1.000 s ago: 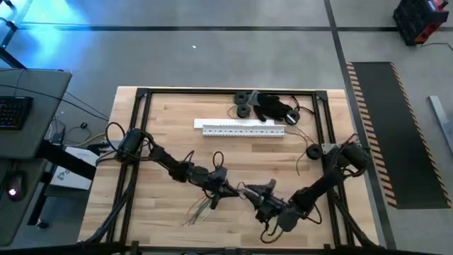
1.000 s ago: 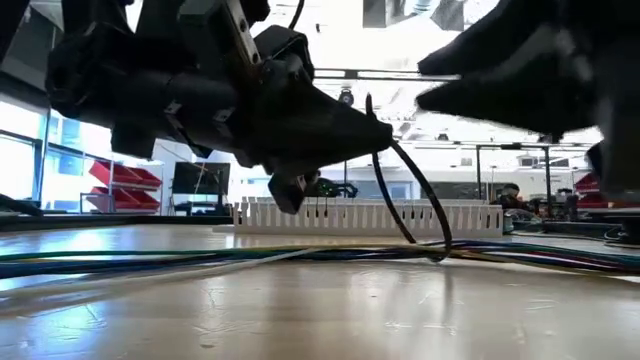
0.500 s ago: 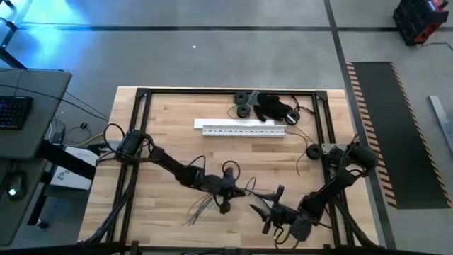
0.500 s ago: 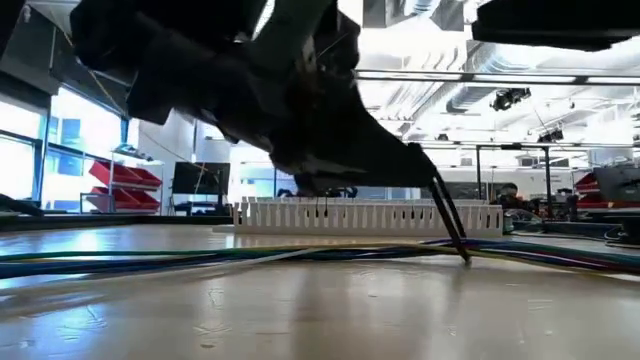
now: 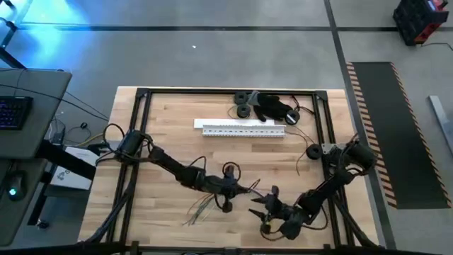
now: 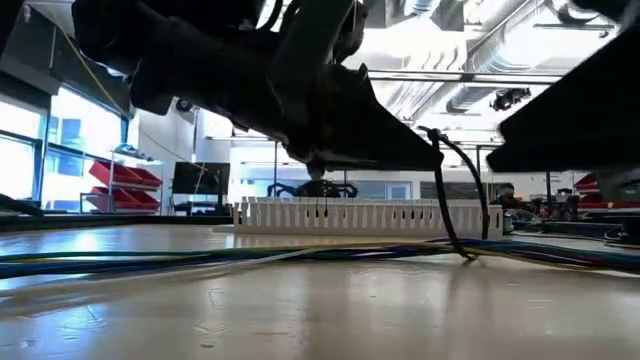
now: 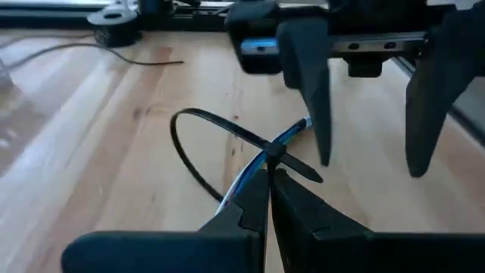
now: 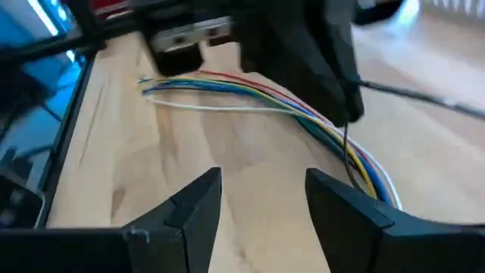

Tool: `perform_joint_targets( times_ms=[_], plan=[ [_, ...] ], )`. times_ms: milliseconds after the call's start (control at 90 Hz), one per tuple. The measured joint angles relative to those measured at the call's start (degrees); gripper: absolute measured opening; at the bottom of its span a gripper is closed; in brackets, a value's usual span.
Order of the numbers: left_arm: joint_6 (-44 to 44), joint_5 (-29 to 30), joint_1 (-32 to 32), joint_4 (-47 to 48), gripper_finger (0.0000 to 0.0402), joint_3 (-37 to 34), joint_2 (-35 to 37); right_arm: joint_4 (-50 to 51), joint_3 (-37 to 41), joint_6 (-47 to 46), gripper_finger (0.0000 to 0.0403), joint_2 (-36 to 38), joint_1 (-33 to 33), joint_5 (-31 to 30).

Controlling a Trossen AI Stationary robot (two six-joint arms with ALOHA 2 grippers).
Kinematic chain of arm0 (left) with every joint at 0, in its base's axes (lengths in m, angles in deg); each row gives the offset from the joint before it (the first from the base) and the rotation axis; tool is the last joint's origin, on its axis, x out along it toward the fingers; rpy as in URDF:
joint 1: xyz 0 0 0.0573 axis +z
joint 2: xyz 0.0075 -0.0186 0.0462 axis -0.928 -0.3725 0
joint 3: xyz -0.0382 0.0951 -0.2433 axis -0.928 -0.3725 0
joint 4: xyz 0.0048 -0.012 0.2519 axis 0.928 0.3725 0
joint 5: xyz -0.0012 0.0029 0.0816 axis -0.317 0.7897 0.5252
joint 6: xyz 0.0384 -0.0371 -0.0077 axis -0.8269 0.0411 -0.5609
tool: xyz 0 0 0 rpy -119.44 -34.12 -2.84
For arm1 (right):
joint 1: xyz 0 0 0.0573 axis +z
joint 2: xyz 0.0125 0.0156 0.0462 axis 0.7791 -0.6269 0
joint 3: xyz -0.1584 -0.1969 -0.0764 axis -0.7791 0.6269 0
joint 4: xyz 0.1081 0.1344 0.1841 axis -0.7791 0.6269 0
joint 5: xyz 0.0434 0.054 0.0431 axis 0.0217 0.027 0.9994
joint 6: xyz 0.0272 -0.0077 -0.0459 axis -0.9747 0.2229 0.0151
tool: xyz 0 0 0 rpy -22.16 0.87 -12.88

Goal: Ziptie cables
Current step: Wrap the cables together using a black zip tie

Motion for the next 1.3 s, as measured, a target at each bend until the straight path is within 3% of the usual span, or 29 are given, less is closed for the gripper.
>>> perform_joint_targets(
  times_ms=[267,500,700,789,856,944,1122,1200,1300],
  plan=[
    [-2.51,0.06,-1.15,-0.74,0.0000,0.02,0.00,0.22,0.03,8.22,0.0177,1.15,-0.02,0.22],
    [-2.10,0.34,-1.37,-1.25,0.0000,0.02,0.00,0.37,0.02,27.92,0.0177,6.53,-0.14,-1.68],
    [-1.91,0.62,-1.37,-1.66,0.0000,0.02,0.00,5.24,0.04,28.28,0.0177,8.67,-1.55,0.11],
    [-1.56,0.58,-1.39,-1.65,0.0000,0.02,0.00,6.51,0.04,26.22,0.0177,10.38,-0.15,-3.65],
    [-0.82,0.36,-1.39,-1.42,0.0000,0.02,0.00,9.19,0.04,20.59,0.0177,12.03,1.23,-9.30],
    [-0.57,0.36,-1.39,-1.44,0.0000,0.02,0.00,19.37,0.01,3.31,0.0177,15.23,2.37,-13.94],
    [-0.33,0.32,-1.58,-1.58,0.0000,0.02,0.00,50.68,1.50,-33.89,0.0177,16.64,0.77,-4.83],
    [0.06,0.25,-1.95,-1.60,0.0000,0.02,0.00,52.33,5.30,-43.14,0.0177,16.37,0.01,-3.52],
    [0.06,0.11,-2.39,-1.63,0.0000,0.02,0.00,46.28,12.02,-47.94,0.0177,16.35,-2.30,-1.05]
  ],
)
